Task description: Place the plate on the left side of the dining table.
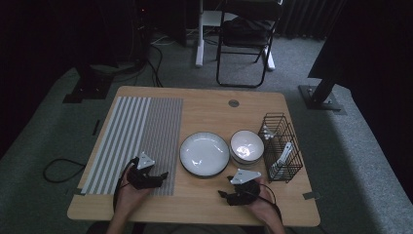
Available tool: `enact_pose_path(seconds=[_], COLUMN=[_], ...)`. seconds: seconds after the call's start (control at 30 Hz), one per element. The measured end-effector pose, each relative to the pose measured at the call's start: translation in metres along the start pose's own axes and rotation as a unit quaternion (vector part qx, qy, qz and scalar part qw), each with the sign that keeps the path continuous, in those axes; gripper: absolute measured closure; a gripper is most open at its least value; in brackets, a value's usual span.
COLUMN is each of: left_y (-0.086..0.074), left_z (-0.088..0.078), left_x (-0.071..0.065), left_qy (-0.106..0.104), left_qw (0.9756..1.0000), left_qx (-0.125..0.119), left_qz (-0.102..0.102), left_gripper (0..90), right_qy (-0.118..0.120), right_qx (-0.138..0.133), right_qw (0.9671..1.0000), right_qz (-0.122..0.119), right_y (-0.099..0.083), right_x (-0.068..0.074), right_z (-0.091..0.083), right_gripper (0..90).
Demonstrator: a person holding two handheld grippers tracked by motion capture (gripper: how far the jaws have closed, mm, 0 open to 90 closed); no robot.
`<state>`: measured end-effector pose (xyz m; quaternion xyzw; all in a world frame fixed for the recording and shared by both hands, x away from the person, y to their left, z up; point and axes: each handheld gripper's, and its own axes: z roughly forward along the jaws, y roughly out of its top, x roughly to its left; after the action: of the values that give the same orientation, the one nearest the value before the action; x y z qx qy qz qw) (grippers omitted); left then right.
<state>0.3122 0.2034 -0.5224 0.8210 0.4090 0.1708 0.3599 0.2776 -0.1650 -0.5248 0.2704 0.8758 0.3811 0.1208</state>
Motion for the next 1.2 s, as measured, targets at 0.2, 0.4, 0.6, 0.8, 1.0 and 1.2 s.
enact_pose_path(seconds=[0.2,0.4,0.6,0.8,1.0,1.2], left_y=[0.000,0.000,0.011,0.029,0.049,0.081], left_z=[0.000,-0.005,-0.021,-0.028,-0.022,-0.006], left_x=[-0.001,0.001,0.000,0.002,0.003,0.005], left_qy=[0.004,-0.013,-0.028,-0.031,-0.044,-0.095], left_qw=[1.0000,0.9998,0.9993,0.9989,0.9985,0.9950], left_qx=[0.003,-0.001,-0.023,-0.028,-0.021,-0.014], left_qz=[0.008,-0.012,-0.004,0.021,0.025,0.030], left_gripper=[27.7,29.9,38.0,38.1,47.0,59.2], right_qy=[0.003,0.009,0.006,-0.015,-0.049,-0.095], right_qx=[0.009,0.010,-0.014,-0.042,-0.055,-0.069], right_qw=[0.9999,0.9999,0.9999,0.9990,0.9972,0.9929], right_qz=[-0.004,-0.005,0.002,0.006,0.010,0.019], right_y=[0.002,0.004,0.007,0.018,0.025,0.032], right_x=[0.003,0.004,0.004,0.007,0.008,0.007], right_z=[0.002,-0.001,-0.009,-0.020,-0.022,-0.024], right_gripper=[24.0,49.2,63.3,63.8,65.5,77.2])
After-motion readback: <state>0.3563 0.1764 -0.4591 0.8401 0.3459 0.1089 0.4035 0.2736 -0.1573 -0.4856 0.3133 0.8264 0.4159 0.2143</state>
